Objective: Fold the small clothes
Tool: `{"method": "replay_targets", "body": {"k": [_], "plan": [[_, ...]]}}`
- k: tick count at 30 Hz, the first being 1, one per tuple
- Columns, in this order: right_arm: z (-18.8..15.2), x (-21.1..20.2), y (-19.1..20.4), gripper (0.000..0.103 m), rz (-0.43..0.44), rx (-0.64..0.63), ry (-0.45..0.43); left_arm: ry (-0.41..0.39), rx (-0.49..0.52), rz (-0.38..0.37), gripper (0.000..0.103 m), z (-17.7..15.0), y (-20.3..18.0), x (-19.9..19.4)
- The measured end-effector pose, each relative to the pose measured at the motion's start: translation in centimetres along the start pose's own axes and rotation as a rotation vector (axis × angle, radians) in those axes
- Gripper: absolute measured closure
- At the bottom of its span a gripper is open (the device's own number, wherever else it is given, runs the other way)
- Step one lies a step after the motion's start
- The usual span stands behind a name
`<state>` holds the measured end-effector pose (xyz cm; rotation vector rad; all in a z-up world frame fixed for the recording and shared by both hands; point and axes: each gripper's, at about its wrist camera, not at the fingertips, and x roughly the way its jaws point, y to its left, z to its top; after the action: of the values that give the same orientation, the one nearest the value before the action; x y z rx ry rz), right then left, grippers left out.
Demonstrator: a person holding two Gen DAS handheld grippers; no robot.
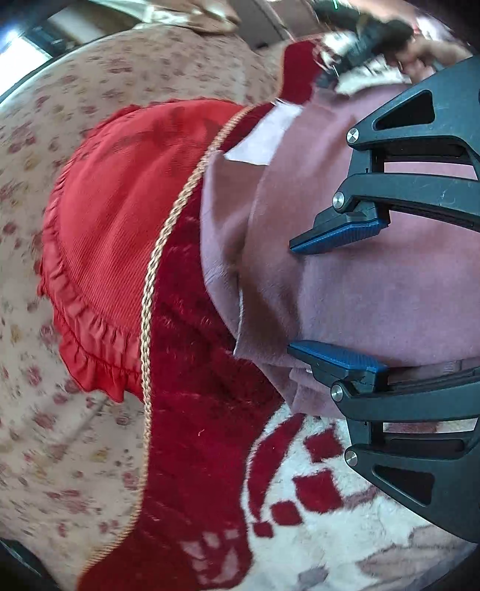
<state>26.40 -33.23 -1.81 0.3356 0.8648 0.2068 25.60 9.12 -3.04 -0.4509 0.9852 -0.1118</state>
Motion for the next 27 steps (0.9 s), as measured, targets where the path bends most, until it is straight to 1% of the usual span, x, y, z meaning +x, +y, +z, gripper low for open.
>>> {"method": "replay_targets", "body": {"k": [2, 3, 4, 6, 7, 10, 12, 13, 14, 16, 18, 19, 21, 22, 23, 24, 25, 26, 27], "plan": [[-0.6, 2.6, -0.6, 0.094, -0.071, 0.008, 0.112, 0.002, 0.016, 0.004, 0.054, -0.2, -0.2, 0.1], [-1.3, 4.0, -1.4, 0.094, -0.084, 0.031, 0.159, 0.002, 0.037, 0.016, 0.054, -0.3, -0.5, 0.1], [-1.4, 3.8, -1.7, 0.094, -0.064, 0.04, 0.132, 0.0, 0.057, 0.027, 0.054, -0.3, -0.7, 0.2], [-1.1, 3.6, -2.4, 0.094, -0.033, 0.072, 0.15, -0.004, 0.076, 0.037, 0.051, -0.4, -1.1, 0.4], [-0.9, 3.0, -2.7, 0.094, -0.019, 0.09, 0.142, -0.006, 0.076, 0.034, 0.05, -0.4, -1.2, 0.5], [0.2, -1.2, -3.6, 0.094, -0.004, 0.106, 0.015, -0.031, 0.046, 0.012, 0.05, -0.2, -0.9, -0.1], [0.2, -4.6, -4.2, 0.094, 0.031, 0.125, -0.05, -0.057, 0.023, -0.01, 0.05, -0.2, -0.6, -1.0], [-0.2, -6.1, -4.4, 0.094, 0.058, 0.125, -0.064, -0.067, 0.017, -0.021, 0.05, -0.1, -0.6, -1.5], [-1.1, -7.4, -4.4, 0.093, 0.094, 0.112, -0.059, -0.08, 0.01, -0.032, 0.05, -0.1, -0.5, -2.1], [-2.9, -8.6, -3.4, 0.093, 0.126, 0.051, -0.012, -0.109, -0.004, -0.05, 0.05, -0.1, -0.2, -3.5], [-4.8, -8.2, -2.2, 0.094, 0.158, -0.028, 0.074, -0.138, -0.019, -0.057, 0.05, -0.4, 0.2, -5.2], [-5.5, -7.4, -2.0, 0.093, 0.126, -0.064, 0.125, -0.15, -0.027, -0.059, 0.05, -0.5, 0.3, -5.9], [-6.8, -5.3, -2.5, 0.095, -0.008, -0.087, 0.221, -0.176, -0.046, -0.082, 0.05, -1.0, 0.9, -7.9], [-7.1, -5.1, -2.9, 0.095, -0.011, -0.068, 0.227, -0.193, -0.056, -0.095, 0.05, -1.5, 1.4, -9.4], [-6.9, -5.8, -3.2, 0.095, -0.02, -0.057, 0.201, -0.203, -0.059, -0.109, 0.05, -1.9, 1.8, -10.5], [-6.5, -7.3, -3.4, 0.094, -0.068, -0.041, 0.147, -0.206, -0.055, -0.122, 0.05, -2.2, 2.1, -11.4], [-6.4, -8.4, -3.6, 0.093, -0.067, -0.02, 0.112, -0.207, -0.039, -0.143, 0.048, -2.8, 2.4, -12.6], [-6.5, -9.8, -3.9, 0.093, -0.025, 0.015, 0.07, -0.205, -0.021, -0.153, 0.046, -3.3, 2.6, -13.3], [-6.9, -11.0, -4.2, 0.091, 0.022, 0.042, 0.045, -0.2, 0.012, -0.154, 0.042, -4.0, 2.8, -14.0]]}}
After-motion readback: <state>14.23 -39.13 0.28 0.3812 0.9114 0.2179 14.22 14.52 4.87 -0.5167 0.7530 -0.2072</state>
